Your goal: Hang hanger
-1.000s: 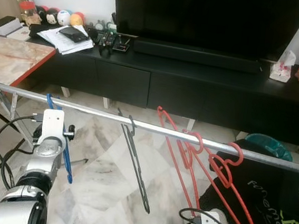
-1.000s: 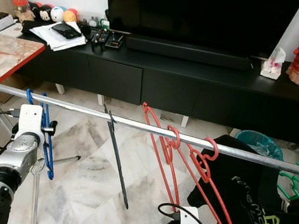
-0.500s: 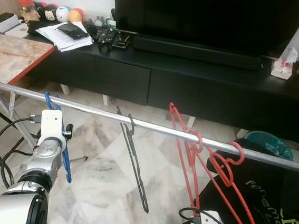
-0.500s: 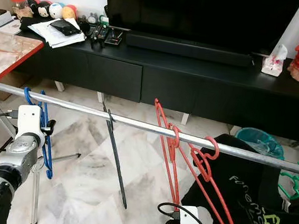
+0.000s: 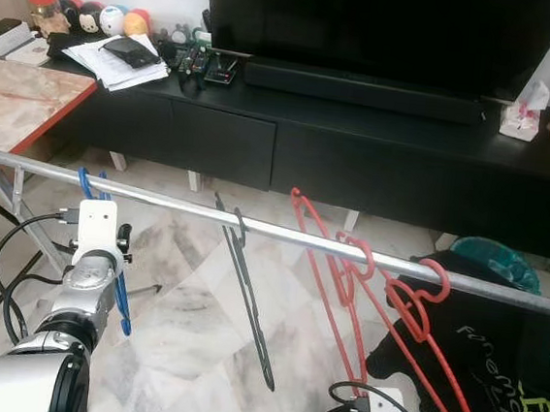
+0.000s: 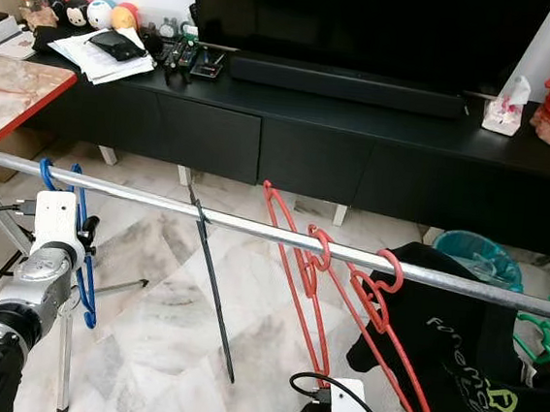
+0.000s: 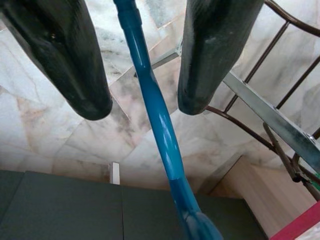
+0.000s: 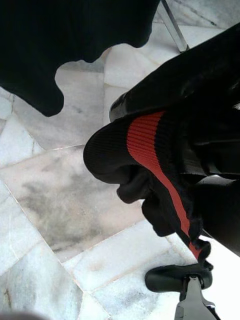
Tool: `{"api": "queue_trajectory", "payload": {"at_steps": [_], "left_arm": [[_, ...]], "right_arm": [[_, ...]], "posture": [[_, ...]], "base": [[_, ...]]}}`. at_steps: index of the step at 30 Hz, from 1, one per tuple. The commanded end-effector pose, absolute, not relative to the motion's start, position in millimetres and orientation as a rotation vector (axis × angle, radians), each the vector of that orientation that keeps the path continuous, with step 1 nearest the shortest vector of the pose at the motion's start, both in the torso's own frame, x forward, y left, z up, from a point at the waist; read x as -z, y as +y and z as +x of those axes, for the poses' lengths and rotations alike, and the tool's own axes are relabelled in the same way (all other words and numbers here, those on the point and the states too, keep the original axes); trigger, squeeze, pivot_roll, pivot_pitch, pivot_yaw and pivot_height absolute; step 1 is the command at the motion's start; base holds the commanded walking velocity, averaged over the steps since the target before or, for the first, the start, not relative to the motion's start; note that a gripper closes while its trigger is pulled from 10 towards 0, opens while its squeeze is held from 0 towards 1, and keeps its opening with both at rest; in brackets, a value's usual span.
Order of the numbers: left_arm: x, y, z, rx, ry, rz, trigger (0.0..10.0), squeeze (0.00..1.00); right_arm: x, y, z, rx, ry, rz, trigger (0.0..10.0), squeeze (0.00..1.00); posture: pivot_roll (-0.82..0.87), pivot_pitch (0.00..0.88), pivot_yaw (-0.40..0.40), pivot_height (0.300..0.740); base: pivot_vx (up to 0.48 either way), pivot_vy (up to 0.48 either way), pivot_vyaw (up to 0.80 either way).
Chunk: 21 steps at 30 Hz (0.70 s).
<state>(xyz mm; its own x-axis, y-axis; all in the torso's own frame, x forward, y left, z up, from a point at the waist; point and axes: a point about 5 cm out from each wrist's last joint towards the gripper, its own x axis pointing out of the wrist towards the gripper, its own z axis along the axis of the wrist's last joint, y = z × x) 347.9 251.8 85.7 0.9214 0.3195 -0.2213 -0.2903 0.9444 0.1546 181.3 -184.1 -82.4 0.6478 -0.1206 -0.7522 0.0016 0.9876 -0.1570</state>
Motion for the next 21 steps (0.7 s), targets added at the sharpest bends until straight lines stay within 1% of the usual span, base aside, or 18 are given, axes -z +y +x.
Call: {"api": "queue_trajectory", "payload": {"at_steps": [1, 8, 12, 14, 21], "left_arm": [[-84.9, 250.6, 348.1, -0.314, 0.248, 0.125, 0.0, 0.0], [-82.4, 249.8, 347.2, -0.313, 0.264, 0.13, 0.0, 0.0], [-85.3, 249.1, 348.6, -0.317, 0.244, 0.138, 0.0, 0.0], [-88.4, 248.0, 350.2, -0.31, 0.226, 0.163, 0.0, 0.0], [-93.4, 248.9, 352.4, -0.32, 0.203, 0.162, 0.0, 0.0]], "right_arm": [[82.1, -183.6, 181.4, 0.068, 0.856, -0.145, 10.0, 0.0], [82.5, -183.8, 181.1, 0.064, 0.864, -0.153, 10.0, 0.0], [82.6, -183.9, 180.9, 0.064, 0.864, -0.153, 10.0, 0.0], [83.2, -183.2, 180.1, 0.041, 0.871, -0.18, 10.0, 0.0], [84.2, -183.9, 177.8, 0.038, 0.878, -0.19, 10.0, 0.0]], "posture": [[-0.07, 0.076, 0.01, 0.74], [-0.06, 0.078, 0.011, 0.74], [-0.07, 0.078, 0.013, 0.74], [-0.07, 0.08, 0.013, 0.74], [-0.06, 0.071, 0.011, 0.74]], "base": [[0.0, 0.0, 0.0], [0.0, 0.0, 0.0], [0.0, 0.0, 0.0], [0.0, 0.0, 0.0], [0.0, 0.0, 0.0]]}}
